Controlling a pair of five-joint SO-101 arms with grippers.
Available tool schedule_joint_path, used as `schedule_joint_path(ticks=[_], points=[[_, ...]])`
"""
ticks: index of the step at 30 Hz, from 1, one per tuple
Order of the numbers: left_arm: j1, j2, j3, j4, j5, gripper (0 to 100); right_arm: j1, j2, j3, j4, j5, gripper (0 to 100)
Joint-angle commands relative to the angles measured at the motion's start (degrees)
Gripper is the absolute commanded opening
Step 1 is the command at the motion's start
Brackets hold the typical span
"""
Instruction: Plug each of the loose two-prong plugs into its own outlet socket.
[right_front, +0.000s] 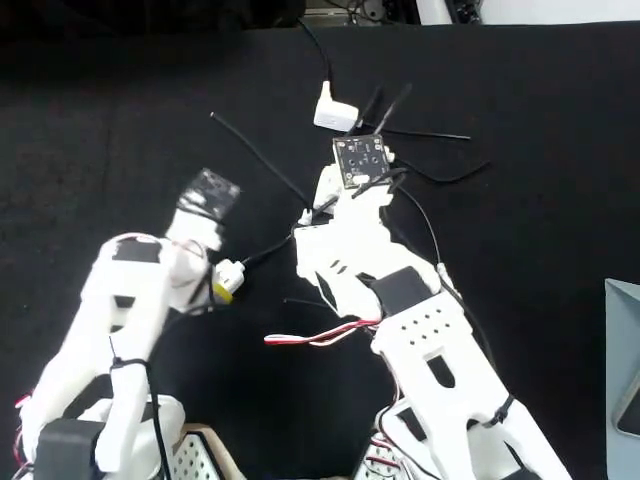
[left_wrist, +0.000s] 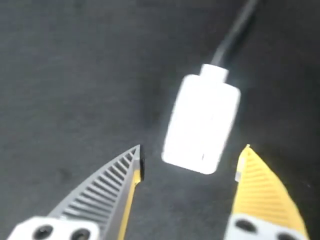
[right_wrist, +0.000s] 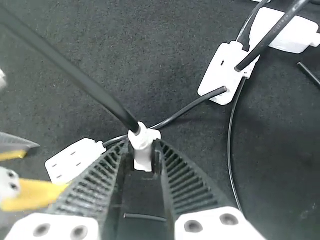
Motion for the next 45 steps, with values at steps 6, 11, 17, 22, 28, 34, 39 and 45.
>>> schedule_joint_path(ticks=[6,11,17,22,28,34,39,45], points=[[-11.7,-0.5,-13.8,11.9,0.4,30,-5.5,-1.1,0.0,-0.5,-0.5,1.4],[-18.9,-2.1,-14.3,11.3,1.1,30,-10.5,-1.1,3.2,-3.2,-0.2,1.5],[-24.4,-12.6,-5.0,5.9,6.9,30,-15.6,-1.0,9.2,-15.8,0.0,1.5],[-28.2,-25.1,7.0,0.8,13.9,30,-19.1,-0.9,10.9,-20.5,2.2,1.4],[-29.3,-34.9,17.5,-3.7,18.5,30,-23.8,6.1,9.0,-24.4,2.0,1.4],[-29.4,-36.7,20.3,-5.6,18.6,30,-24.5,18.9,2.9,-27.6,2.4,1.4],[-29.4,-36.7,20.4,-5.5,18.6,30,-24.5,24.1,-0.7,-27.6,2.5,1.4],[-29.1,-37.1,21.2,-5.5,18.6,30,-24.4,24.5,-1.5,-27.7,2.5,1.4]])
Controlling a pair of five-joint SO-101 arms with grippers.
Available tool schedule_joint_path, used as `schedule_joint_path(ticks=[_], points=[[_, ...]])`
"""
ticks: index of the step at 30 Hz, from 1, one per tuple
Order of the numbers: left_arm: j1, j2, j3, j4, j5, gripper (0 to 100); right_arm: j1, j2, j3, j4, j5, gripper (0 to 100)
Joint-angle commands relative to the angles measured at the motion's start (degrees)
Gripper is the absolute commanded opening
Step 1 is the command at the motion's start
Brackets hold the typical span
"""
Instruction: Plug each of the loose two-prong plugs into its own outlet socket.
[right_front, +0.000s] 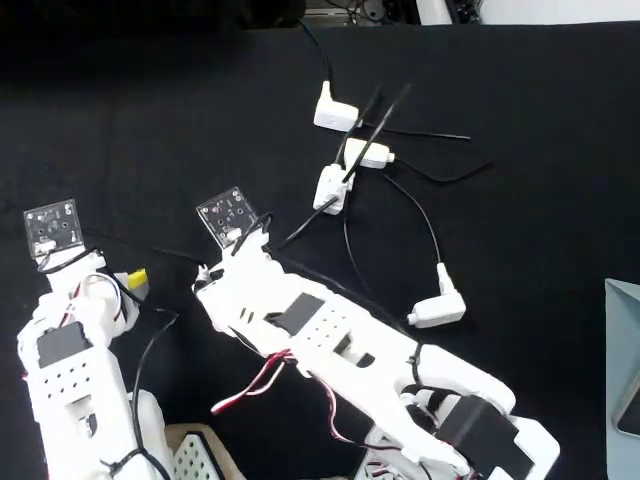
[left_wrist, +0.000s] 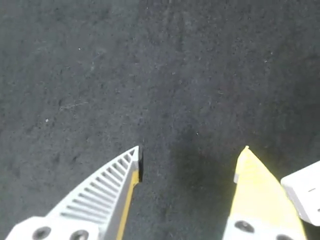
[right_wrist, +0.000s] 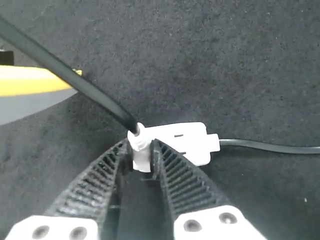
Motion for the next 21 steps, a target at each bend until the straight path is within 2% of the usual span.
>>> schedule_joint_path(ticks=[1,8,16,21], points=[[-0.1,-1.1,0.0,-0.9,0.5,30,-0.6,0.0,-3.4,-1.2,1.0,1.4],[0.0,-1.1,0.0,-0.9,0.5,30,-0.6,0.5,-3.4,-1.6,3.3,1.4],[0.0,-1.1,0.0,-0.7,0.5,30,-0.9,0.5,0.7,-8.6,6.1,1.3],[-0.3,-1.0,0.0,-0.6,0.5,30,-0.7,0.4,1.7,-8.4,6.4,1.3]])
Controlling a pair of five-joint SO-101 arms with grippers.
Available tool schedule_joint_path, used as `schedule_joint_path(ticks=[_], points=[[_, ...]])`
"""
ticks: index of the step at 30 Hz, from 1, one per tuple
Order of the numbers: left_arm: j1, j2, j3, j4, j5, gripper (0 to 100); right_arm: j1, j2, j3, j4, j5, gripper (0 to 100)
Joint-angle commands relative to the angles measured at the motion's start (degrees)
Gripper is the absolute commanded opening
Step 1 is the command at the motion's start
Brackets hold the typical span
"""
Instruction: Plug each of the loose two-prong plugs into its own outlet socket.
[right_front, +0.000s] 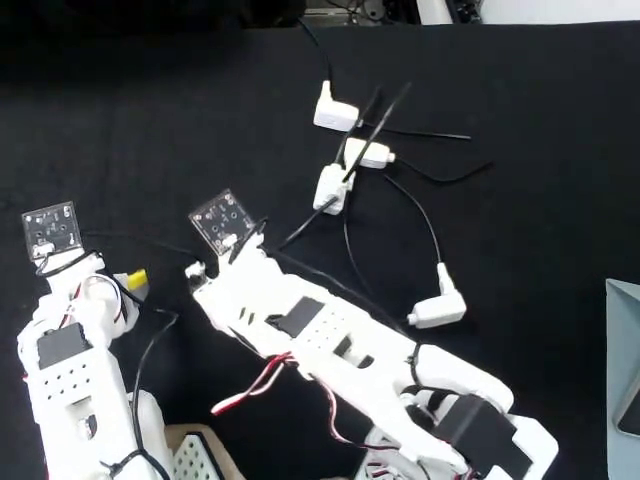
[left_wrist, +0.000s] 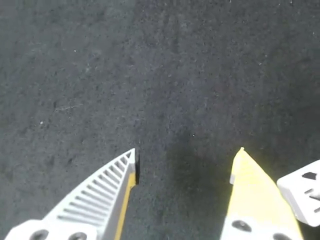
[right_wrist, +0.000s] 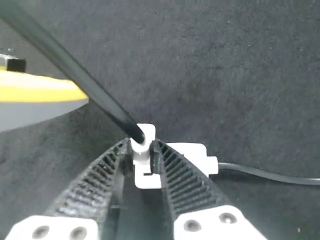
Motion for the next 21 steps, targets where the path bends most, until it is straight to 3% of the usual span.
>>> schedule_joint_path(ticks=[1,10,21], points=[[-0.2,-0.6,-0.4,-0.5,0.4,30,-0.7,-0.6,0.0,-0.4,0.7,1.3],[-0.2,-0.5,-0.4,-0.5,0.4,30,-0.6,-0.1,-5.4,10.2,0.7,1.2],[-0.2,-0.5,-0.4,-0.5,0.4,30,-0.6,2.4,-6.1,10.4,1.0,1.3]])
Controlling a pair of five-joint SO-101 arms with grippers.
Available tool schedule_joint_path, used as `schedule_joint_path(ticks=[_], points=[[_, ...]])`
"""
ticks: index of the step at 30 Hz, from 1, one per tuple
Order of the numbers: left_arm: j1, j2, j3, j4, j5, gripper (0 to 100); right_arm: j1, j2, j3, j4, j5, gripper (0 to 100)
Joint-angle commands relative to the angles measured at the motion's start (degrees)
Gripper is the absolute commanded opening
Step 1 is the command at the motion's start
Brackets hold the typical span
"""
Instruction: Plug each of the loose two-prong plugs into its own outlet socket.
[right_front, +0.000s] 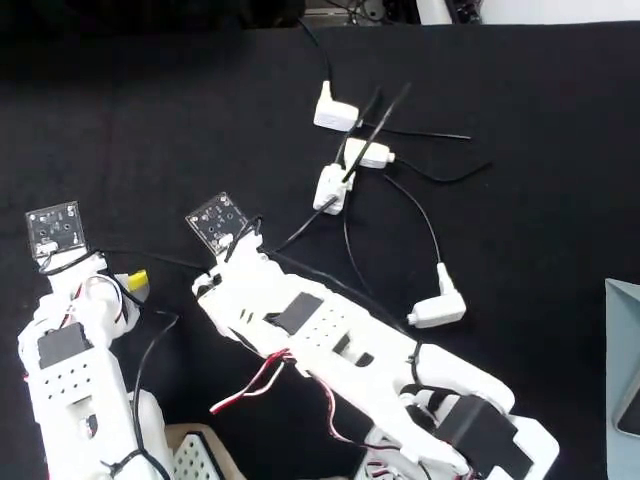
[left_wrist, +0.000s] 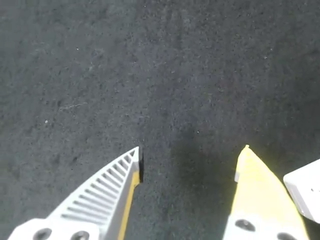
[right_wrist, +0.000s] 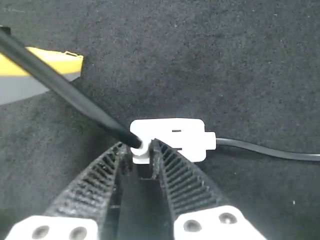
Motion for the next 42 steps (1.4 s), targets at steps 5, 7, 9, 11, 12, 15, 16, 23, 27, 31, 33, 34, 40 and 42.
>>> schedule_joint_path(ticks=[5,7,9,11,12,15,16,23,27,31,33,34,40,42], points=[[-0.2,-0.6,-0.5,-0.5,0.7,30,-0.6,9.5,-7.9,0.9,2.9,1.2],[-0.2,-0.6,-0.5,-0.5,0.7,30,-0.6,11.6,-8.9,1.0,2.9,1.2],[-0.2,-0.6,-0.5,-0.5,0.7,30,-0.6,12.8,-9.5,1.4,2.9,1.2],[-0.3,-0.6,-0.5,-0.5,0.7,30,-0.6,13.7,-10.4,3.2,2.9,1.2],[-0.3,-0.6,-0.5,-0.5,0.7,30,-0.6,13.9,-10.9,4.3,2.9,1.2],[-0.3,-0.6,-0.5,-0.5,0.7,30,-0.6,14.9,-12.2,6.5,2.9,1.2],[-0.3,-0.5,-0.5,-0.4,0.7,30,-0.5,15.1,-12.4,6.7,3.0,1.2],[-0.3,-0.8,0.2,-0.4,0.7,30,8.2,14.9,-14.7,6.5,3.0,1.2],[-0.3,-0.9,0.5,-0.4,0.5,30,15.8,15.3,-17.9,6.0,3.0,1.2],[-0.3,-0.9,0.6,-0.4,0.5,30,22.2,15.4,-18.0,-0.4,3.0,1.4],[-0.3,-0.9,0.6,-0.4,0.5,30,25.1,15.4,-18.0,-2.7,3.0,1.5],[-0.3,-0.9,0.6,-0.4,0.5,30,26.5,15.4,-18.0,-3.7,3.0,1.6],[-0.3,-0.9,0.7,-0.4,0.4,30,30.1,14.9,-18.0,-4.3,3.0,12.4],[-0.3,-0.9,0.7,-0.4,0.4,30,30.0,14.8,-18.0,-2.7,3.0,20.0]])
